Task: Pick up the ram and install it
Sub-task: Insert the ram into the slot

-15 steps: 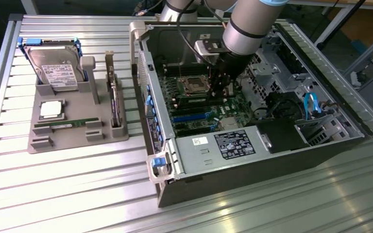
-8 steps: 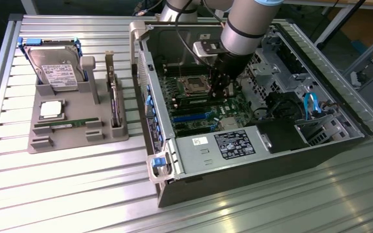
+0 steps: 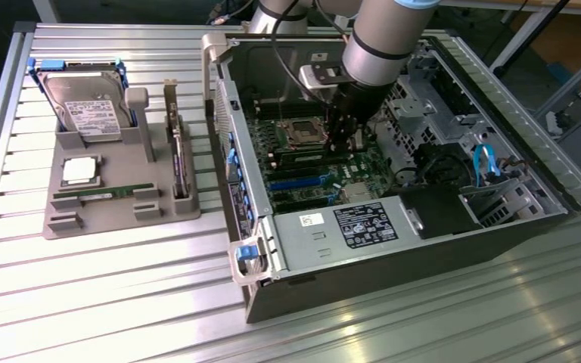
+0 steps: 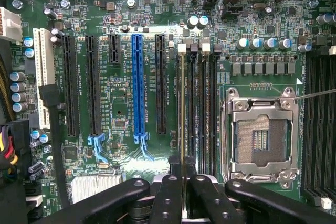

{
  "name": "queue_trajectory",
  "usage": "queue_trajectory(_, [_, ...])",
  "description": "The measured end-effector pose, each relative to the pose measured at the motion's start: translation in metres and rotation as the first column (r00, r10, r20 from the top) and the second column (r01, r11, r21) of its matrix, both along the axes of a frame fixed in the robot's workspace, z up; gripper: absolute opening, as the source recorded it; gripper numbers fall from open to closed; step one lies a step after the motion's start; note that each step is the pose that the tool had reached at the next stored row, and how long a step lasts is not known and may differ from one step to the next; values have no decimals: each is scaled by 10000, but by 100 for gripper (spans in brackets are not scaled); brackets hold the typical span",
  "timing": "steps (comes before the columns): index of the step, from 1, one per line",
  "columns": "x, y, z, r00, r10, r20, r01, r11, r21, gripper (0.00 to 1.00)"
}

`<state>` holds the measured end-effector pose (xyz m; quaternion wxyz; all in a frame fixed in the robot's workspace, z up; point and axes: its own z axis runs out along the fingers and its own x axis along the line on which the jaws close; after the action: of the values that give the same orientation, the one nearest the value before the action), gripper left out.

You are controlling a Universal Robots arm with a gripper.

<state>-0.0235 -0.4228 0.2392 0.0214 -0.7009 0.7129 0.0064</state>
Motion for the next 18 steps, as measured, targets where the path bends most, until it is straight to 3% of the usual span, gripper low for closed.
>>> queue_trajectory(9, [-2,0,50,10000,-3,3,3,10000,-1,12])
queue_trajectory(12, [-19,0,51,10000,-3,44,3,10000,-2,12])
queue_trajectory(18, [-29,0,51,10000,-3,46,3,10000,-3,12])
